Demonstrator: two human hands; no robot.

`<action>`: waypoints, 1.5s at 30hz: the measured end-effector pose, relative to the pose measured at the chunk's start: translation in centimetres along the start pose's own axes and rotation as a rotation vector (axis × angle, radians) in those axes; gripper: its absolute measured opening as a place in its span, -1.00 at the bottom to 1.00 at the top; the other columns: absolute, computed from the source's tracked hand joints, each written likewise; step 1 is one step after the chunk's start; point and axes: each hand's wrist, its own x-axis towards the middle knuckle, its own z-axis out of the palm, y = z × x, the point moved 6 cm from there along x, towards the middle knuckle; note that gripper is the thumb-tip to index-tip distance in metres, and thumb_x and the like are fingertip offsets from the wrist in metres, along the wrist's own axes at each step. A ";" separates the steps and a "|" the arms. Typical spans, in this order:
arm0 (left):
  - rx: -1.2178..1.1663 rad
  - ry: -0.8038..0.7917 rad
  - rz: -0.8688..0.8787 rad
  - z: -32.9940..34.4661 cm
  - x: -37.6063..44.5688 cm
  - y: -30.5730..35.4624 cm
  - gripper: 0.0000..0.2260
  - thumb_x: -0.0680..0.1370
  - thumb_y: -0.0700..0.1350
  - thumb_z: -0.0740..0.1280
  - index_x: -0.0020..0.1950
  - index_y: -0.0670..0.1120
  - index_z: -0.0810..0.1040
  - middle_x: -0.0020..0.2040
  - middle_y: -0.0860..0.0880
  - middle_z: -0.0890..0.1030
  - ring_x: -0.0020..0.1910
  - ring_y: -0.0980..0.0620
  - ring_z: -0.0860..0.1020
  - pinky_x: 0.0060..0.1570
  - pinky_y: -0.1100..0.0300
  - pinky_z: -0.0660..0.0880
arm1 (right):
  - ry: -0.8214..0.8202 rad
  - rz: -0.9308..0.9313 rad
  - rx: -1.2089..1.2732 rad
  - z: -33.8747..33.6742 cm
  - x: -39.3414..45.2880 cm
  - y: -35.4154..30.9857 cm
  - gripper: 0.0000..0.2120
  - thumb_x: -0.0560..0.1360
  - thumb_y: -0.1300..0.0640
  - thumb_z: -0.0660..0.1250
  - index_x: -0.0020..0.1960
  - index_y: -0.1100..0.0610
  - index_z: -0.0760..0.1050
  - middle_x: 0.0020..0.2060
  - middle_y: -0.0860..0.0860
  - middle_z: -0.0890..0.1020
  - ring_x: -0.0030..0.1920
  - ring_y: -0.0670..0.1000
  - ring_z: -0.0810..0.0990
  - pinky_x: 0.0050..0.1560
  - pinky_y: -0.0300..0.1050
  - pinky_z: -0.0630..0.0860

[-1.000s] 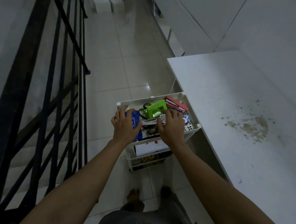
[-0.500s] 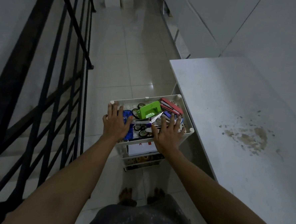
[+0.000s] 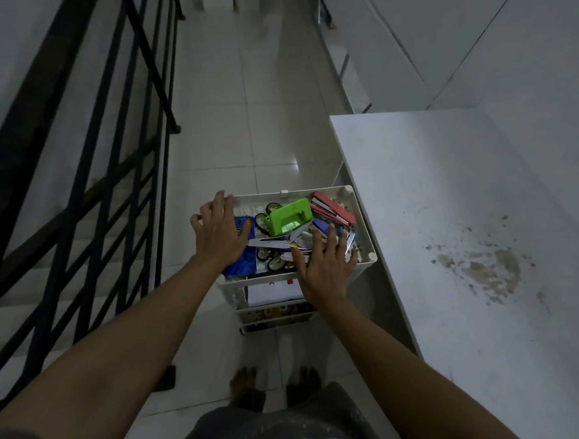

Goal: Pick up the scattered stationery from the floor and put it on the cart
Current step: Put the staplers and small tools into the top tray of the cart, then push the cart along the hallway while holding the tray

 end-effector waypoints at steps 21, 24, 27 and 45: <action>-0.206 -0.209 -0.028 1.0 1.6 -1.5 -0.35 0.60 0.20 0.14 0.57 -0.03 -0.03 0.57 0.00 -0.06 0.35 -0.29 0.31 0.30 -0.16 0.31 | 0.225 0.265 0.027 -1.9 -2.1 -2.5 -0.50 0.53 -0.26 0.12 0.26 0.09 0.34 0.15 0.11 0.41 0.14 0.11 0.36 0.11 0.06 0.32; -0.237 -0.204 -0.019 1.0 1.5 -1.1 -0.34 0.57 0.19 0.19 0.55 -0.05 0.02 0.54 -0.03 0.02 0.32 -0.27 0.31 0.27 -0.15 0.33 | 0.252 0.290 0.036 -1.8 -2.7 -2.2 -0.50 0.53 -0.26 0.13 0.24 0.12 0.36 0.15 0.13 0.41 0.14 0.13 0.35 0.12 0.06 0.30; -0.249 -0.184 0.008 0.8 1.5 -0.8 -0.35 0.53 0.18 0.28 0.50 -0.06 0.13 0.43 -0.08 0.15 0.26 -0.23 0.32 0.15 -0.11 0.38 | 0.257 0.362 0.043 -1.6 -3.8 -1.2 -0.46 0.50 -0.30 0.13 0.25 0.10 0.34 0.17 0.14 0.40 0.18 0.15 0.34 0.16 0.09 0.28; -0.435 -0.190 -0.042 0.7 0.8 -2.4 -0.34 0.42 0.16 0.45 0.40 0.00 0.23 0.28 -0.10 0.24 0.09 -0.12 0.50 -0.07 0.14 0.38 | 0.033 0.327 0.125 0.0 -4.3 -0.9 -0.16 0.50 -0.42 -0.07 0.57 0.07 -0.20 0.52 0.25 -0.24 0.47 0.28 -0.42 0.49 0.26 -0.24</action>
